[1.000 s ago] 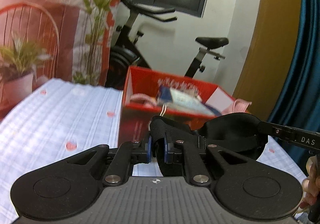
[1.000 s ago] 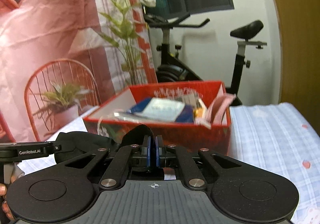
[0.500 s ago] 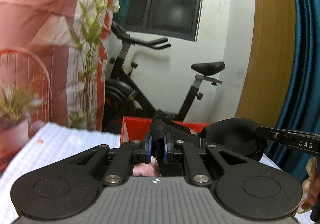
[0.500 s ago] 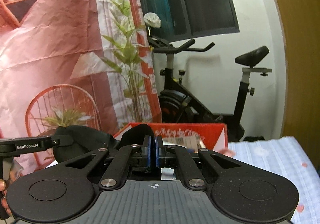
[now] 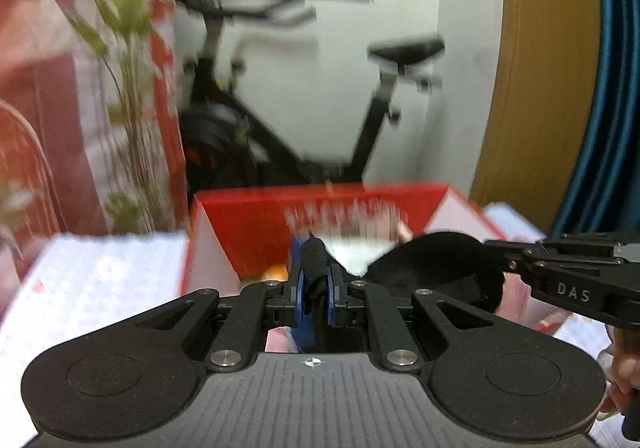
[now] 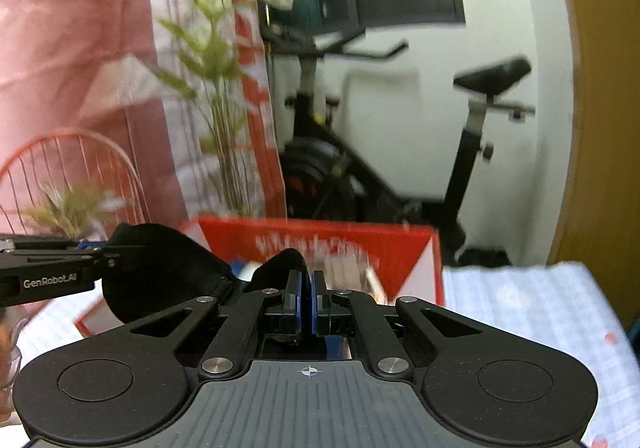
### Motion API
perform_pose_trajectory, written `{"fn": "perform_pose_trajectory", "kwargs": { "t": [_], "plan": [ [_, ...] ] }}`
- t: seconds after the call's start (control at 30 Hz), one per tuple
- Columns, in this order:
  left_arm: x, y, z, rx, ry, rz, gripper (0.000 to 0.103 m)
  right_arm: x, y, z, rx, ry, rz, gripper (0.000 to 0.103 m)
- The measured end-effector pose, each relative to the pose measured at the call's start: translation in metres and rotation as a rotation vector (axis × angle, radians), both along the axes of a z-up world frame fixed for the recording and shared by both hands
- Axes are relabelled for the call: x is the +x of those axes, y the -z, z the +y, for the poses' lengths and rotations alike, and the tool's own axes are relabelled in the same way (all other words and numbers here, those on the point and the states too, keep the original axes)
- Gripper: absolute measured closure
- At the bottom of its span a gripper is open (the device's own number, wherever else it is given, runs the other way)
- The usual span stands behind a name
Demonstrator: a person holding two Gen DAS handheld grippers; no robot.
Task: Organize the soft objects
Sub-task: 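Lift the black eye mask with both grippers and carry it over the box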
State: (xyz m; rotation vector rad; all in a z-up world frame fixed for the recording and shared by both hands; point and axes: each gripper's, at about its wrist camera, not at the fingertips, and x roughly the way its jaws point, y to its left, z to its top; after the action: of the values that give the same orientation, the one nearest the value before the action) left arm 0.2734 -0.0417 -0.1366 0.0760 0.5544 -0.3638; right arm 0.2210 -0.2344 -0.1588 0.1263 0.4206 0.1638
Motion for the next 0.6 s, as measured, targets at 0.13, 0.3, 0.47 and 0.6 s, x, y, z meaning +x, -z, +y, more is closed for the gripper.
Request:
{"fn": "perform_pose_trajectory", "kwargs": {
  "t": [0.13, 0.3, 0.47, 0.6],
  "plan": [
    [0.015, 0.014, 0.000, 0.031, 0.007, 0.068, 0.091, 0.015, 0.022, 0.003, 0.007, 0.007, 0.089, 0.099],
    [0.026, 0.024, 0.001, 0.055, 0.020, 0.105, 0.091, 0.025, 0.030, 0.005, -0.001, 0.009, 0.119, 0.099],
    [0.027, 0.026, 0.000, 0.056, 0.010, 0.112, 0.091, 0.032, 0.032, 0.006, -0.018, 0.027, 0.128, 0.099],
    [0.024, 0.018, 0.001, 0.049, 0.024, 0.108, 0.089, 0.022, 0.027, 0.008, -0.078, 0.036, 0.095, 0.096]
  ]
}}
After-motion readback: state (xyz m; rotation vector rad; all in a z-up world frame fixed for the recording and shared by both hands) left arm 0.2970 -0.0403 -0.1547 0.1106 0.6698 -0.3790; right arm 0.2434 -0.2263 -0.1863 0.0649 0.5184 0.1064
